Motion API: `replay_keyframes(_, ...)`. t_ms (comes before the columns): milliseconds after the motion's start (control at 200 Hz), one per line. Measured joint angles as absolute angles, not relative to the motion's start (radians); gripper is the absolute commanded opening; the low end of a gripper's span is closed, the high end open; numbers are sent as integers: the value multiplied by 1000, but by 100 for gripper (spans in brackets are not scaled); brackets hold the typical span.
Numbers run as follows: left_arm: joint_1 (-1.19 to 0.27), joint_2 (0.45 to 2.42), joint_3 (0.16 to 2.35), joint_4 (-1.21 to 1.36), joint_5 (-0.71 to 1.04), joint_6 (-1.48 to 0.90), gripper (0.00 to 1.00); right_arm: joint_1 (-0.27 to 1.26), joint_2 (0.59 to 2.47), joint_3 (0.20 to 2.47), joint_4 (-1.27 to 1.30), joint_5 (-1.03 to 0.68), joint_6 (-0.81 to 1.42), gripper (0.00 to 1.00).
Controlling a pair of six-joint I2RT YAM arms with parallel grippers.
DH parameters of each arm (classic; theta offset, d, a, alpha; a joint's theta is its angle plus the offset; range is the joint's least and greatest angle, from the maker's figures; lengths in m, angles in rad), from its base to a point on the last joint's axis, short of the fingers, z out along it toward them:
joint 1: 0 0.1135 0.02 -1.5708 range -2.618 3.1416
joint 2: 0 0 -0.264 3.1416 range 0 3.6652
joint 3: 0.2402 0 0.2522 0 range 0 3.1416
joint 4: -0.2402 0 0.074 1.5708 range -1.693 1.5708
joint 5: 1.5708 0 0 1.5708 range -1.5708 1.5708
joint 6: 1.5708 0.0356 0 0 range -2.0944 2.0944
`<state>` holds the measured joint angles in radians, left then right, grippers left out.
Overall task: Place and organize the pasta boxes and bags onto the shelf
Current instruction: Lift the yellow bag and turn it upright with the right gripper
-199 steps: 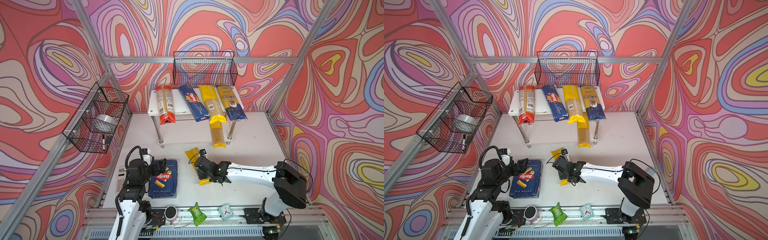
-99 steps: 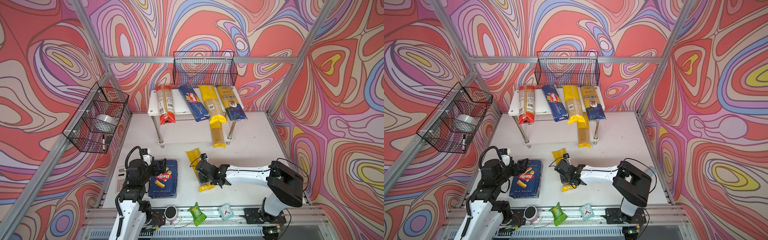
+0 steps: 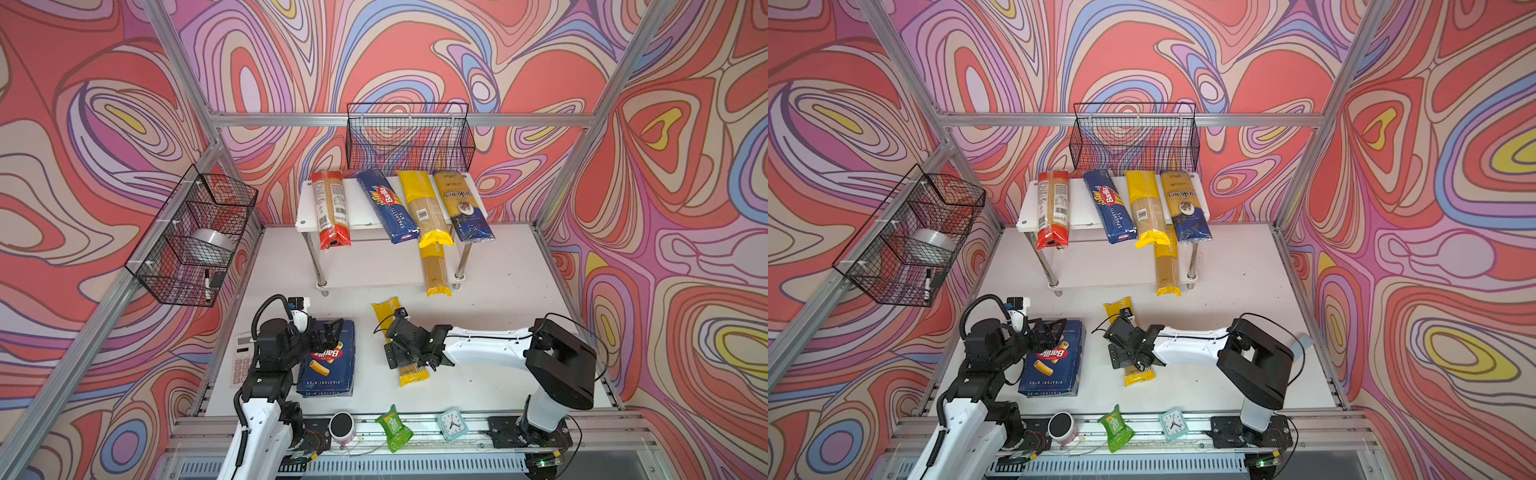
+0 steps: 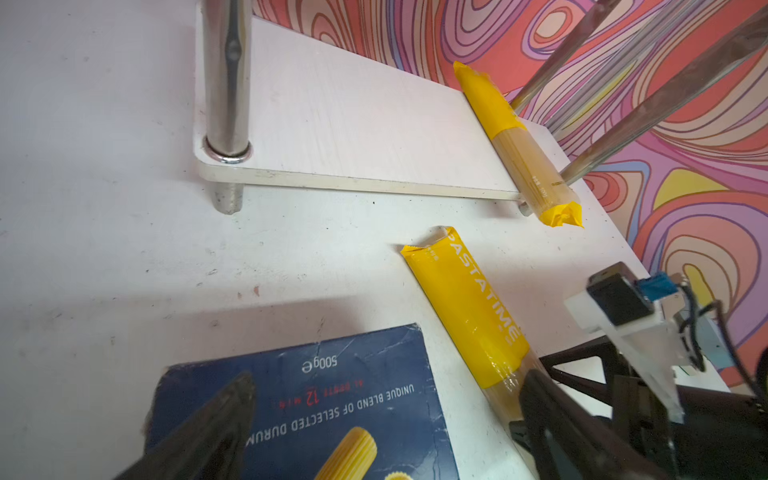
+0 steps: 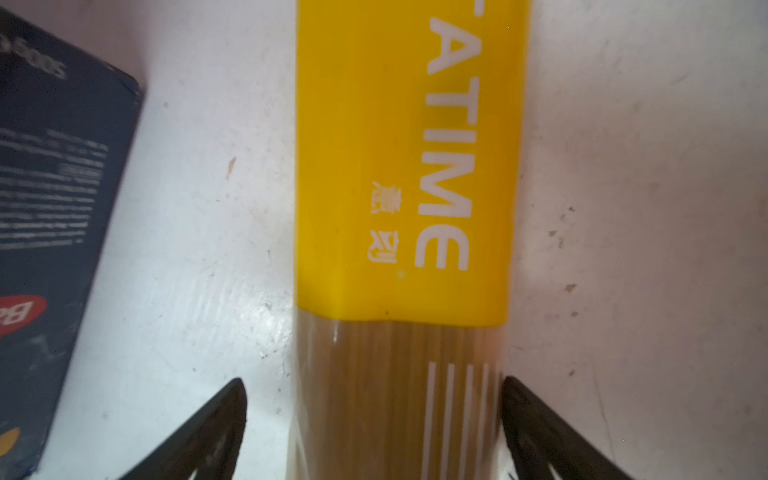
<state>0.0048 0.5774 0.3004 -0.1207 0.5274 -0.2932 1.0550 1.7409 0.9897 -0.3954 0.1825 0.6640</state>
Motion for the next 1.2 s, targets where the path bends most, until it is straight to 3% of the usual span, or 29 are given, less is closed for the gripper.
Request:
replay_keyframes(290,-1,643,300,-73,589,-300,100,1055,1777,1016,-416,190,662,98)
replay_keyframes(761,-8,676,300,-57,599,-300,100,1053,1784,1012,-398,209,662,71)
replay_keyframes(886,-13,675,300,-58,598,-300,100,1053,1784,1012,-397,209,665,61)
replay_keyframes(961,-14,674,300,-58,597,-300,100,1053,1784,1012,-397,208,664,47)
replay_keyframes(1202,-32,674,307,-76,562,-285,100,1053,1780,1036,-393,202,671,20)
